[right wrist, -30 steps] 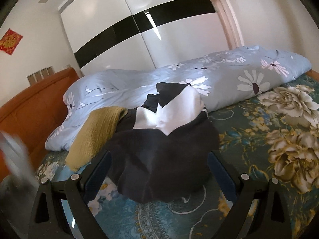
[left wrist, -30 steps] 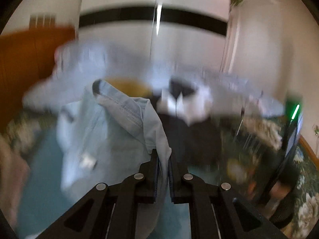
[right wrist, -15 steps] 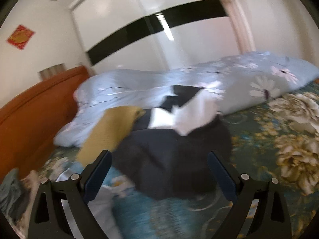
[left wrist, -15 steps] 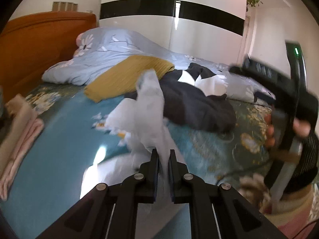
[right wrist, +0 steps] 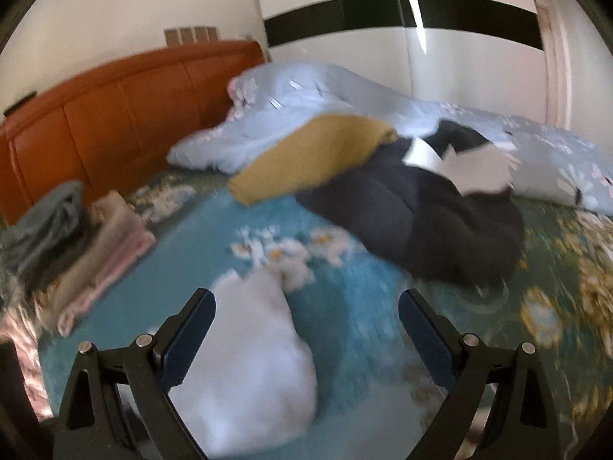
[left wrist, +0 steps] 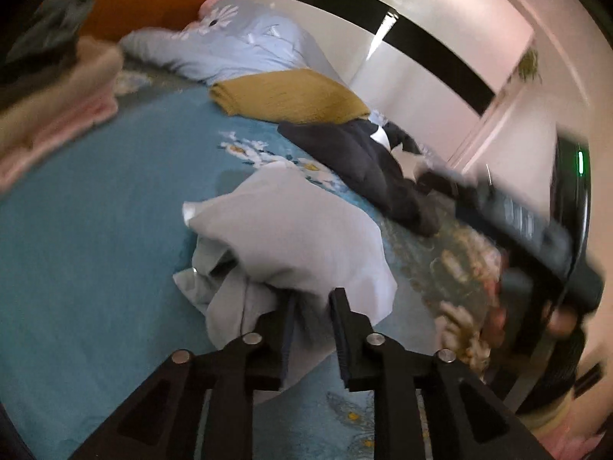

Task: Fold clothes
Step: 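Carry the light blue sweatshirt with the left gripper onto open blanket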

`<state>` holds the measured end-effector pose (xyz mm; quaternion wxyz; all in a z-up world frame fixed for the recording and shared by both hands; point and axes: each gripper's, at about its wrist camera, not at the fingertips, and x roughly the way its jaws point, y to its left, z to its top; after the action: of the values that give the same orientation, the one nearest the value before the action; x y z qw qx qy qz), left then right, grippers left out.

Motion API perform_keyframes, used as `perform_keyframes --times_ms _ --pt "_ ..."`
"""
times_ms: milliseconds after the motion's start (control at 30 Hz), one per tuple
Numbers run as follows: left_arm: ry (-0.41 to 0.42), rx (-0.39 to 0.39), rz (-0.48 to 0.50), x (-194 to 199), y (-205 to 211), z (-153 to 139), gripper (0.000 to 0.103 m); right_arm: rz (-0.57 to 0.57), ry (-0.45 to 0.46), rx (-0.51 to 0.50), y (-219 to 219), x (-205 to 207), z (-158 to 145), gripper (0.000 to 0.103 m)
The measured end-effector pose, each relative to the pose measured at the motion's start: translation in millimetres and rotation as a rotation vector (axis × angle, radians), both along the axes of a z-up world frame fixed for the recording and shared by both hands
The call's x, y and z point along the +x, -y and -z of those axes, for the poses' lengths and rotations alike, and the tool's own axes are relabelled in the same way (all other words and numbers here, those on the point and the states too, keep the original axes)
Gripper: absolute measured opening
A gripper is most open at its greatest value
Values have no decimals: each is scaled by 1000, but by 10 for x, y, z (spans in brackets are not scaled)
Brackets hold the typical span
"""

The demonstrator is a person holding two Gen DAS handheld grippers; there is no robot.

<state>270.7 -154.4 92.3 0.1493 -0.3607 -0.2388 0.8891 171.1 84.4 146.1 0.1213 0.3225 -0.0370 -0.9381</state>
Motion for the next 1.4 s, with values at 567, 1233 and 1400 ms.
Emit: perform_keyframes --times_ms 567,1233,1400 --pt "-261 163 -41 325 374 -689 2 179 173 -11 -219 953 -91 97" --pt "-761 -64 121 911 -350 -3710 0 41 -73 -46 -499 1388 -745 97" --pt "-771 -106 170 867 -744 -3668 0 79 -69 -71 -866 1432 -682 97"
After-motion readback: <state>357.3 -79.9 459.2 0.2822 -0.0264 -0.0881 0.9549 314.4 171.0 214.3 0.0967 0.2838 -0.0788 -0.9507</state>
